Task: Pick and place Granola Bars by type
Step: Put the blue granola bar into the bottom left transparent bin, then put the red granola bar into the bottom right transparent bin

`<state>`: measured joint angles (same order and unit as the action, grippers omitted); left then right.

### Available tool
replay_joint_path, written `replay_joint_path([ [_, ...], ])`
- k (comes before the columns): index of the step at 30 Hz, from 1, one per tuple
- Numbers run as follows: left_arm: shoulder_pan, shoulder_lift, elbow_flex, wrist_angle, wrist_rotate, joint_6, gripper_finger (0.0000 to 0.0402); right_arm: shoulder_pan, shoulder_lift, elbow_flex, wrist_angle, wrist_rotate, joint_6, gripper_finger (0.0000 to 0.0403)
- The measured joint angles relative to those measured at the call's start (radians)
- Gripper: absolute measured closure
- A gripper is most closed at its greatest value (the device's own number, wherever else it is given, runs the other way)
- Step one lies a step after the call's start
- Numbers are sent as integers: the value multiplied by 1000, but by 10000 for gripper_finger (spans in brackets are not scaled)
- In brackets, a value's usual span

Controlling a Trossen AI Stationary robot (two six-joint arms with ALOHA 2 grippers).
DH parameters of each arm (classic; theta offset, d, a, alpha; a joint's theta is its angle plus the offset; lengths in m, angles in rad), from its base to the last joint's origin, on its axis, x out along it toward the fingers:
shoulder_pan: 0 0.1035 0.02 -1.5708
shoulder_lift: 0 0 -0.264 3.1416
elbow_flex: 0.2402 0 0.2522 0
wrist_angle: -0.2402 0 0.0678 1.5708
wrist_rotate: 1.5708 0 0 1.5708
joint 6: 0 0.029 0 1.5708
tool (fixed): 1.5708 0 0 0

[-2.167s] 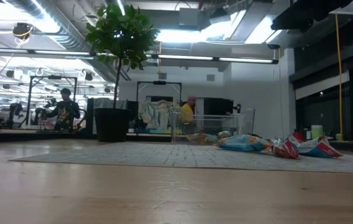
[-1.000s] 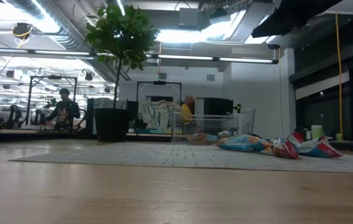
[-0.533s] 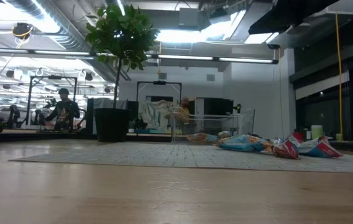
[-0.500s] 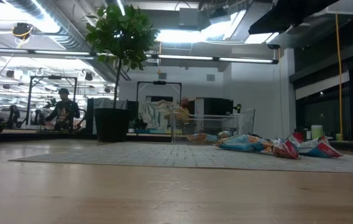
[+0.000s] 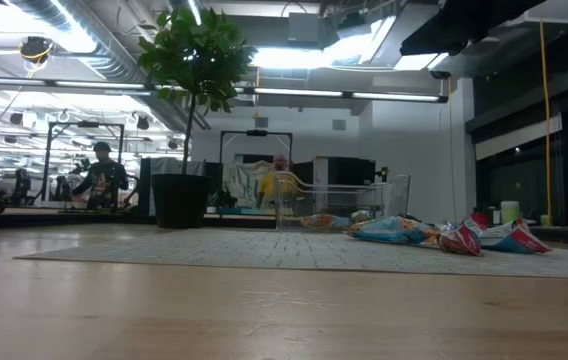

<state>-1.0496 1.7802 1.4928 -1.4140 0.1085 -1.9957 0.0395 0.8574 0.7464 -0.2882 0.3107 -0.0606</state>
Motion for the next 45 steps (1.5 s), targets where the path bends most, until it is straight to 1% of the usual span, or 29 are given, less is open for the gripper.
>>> replay_joint_path([
  [4,1,0,-80,121,4,0,399,0,0,0,0,0,4,276],
  [7,1,0,-132,169,32,0,399,0,0,0,0,0,6,276],
  [9,0,1,-156,182,51,0,396,0,0,0,-1,0,7,276],
  [13,0,0,-165,180,47,0,380,0,0,0,-1,0,7,276],
  [18,0,0,-165,172,44,-4,348,0,0,0,-2,0,7,276],
  [24,0,-18,-165,147,44,-31,289,0,0,0,-2,0,7,276],
  [28,2,-80,-165,96,40,-47,253,0,0,0,-2,0,7,276],
  [32,8,-175,-165,39,8,-62,235,0,0,0,-2,0,7,276],
  [35,25,-251,-165,10,-77,-61,232,0,0,0,-2,0,6,276],
  [38,54,-321,-165,-6,-199,-25,232,0,0,0,-2,0,6,276],
  [41,87,-383,-165,-2,-365,33,237,0,0,0,-2,0,6,276],
  [45,141,-448,-165,12,-627,152,244,0,0,0,-2,0,31,276],
])
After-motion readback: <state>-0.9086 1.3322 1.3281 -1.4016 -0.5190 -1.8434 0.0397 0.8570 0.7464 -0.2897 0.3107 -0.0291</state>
